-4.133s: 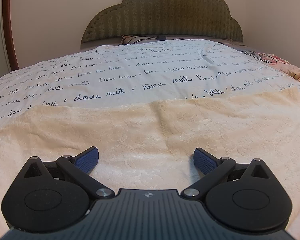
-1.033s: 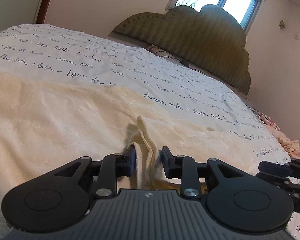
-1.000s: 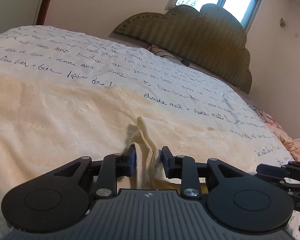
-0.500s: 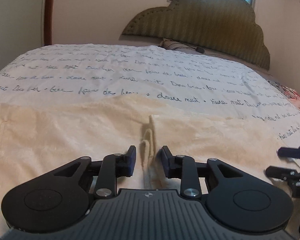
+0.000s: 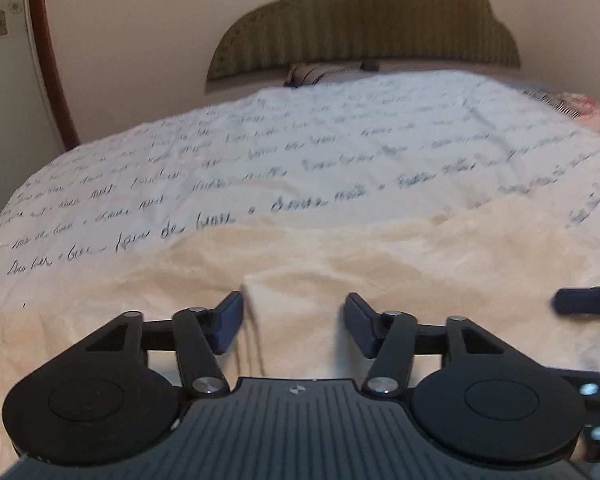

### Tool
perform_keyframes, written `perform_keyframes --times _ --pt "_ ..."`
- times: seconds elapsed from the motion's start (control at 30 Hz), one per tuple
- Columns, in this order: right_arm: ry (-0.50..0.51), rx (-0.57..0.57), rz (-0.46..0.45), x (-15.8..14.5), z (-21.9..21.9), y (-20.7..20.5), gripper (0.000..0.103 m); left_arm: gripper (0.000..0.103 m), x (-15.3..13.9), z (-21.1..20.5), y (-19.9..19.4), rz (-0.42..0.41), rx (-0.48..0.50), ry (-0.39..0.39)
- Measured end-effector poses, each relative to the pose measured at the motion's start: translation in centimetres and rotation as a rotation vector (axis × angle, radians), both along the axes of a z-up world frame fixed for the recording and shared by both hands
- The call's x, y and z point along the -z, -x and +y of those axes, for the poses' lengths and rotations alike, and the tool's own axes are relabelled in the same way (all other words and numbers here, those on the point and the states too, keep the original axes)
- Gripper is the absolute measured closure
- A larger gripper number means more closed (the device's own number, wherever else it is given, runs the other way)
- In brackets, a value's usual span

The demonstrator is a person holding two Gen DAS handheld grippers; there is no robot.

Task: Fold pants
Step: 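Lower the fabric with the left gripper and open it onto the pants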

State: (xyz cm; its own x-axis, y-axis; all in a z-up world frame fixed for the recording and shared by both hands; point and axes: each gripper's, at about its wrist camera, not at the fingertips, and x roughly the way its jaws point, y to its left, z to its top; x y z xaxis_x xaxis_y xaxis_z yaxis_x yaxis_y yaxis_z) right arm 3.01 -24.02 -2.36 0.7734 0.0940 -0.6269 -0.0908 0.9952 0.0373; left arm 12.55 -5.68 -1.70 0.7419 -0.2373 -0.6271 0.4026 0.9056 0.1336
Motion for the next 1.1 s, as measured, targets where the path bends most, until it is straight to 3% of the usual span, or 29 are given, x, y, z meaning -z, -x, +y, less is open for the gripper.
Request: perform_keyframes --times 0.13,0.3,0.43,0.6,0.73,0.8,0.97,1.1 --pt "0.006 -0.030 -0.065 -1.3 1.1 2.1 0.039 0.044 -0.9 2.4 2.7 -0.040 -0.004 0.100" --pt "0.037 -0.051 -0.016 0.3 2.0 1.8 0.039 0.038 0.2 3.6 6.0 -0.019 -0.012 0.014" --pt "0.024 -0.040 -0.056 -1.0 2.4 2.2 0.039 0.034 0.5 4.7 9.0 -0.098 -0.020 -0.002" --pt "-0.015 -0.093 -0.079 -1.4 4.7 1.4 0.038 0.017 -0.3 6.9 11.5 -0.178 -0.056 -0.004" --pt "0.035 -0.112 -0.043 0.3 6.6 1.0 0.039 0.018 0.1 9.0 11.6 -0.179 -0.120 -0.092" --pt "0.024 -0.103 -0.043 -0.3 6.6 1.2 0.038 0.017 -0.1 10.8 12.1 -0.196 -0.159 -0.071" --pt "-0.064 -0.138 -0.092 -2.2 7.9 0.3 0.038 0.016 -1.1 15.6 11.8 -0.165 -0.292 0.033" --pt "0.010 -0.191 -0.045 -0.7 10.8 -0.8 0.038 0.016 -0.4 18.3 11.3 -0.063 -0.318 0.059"
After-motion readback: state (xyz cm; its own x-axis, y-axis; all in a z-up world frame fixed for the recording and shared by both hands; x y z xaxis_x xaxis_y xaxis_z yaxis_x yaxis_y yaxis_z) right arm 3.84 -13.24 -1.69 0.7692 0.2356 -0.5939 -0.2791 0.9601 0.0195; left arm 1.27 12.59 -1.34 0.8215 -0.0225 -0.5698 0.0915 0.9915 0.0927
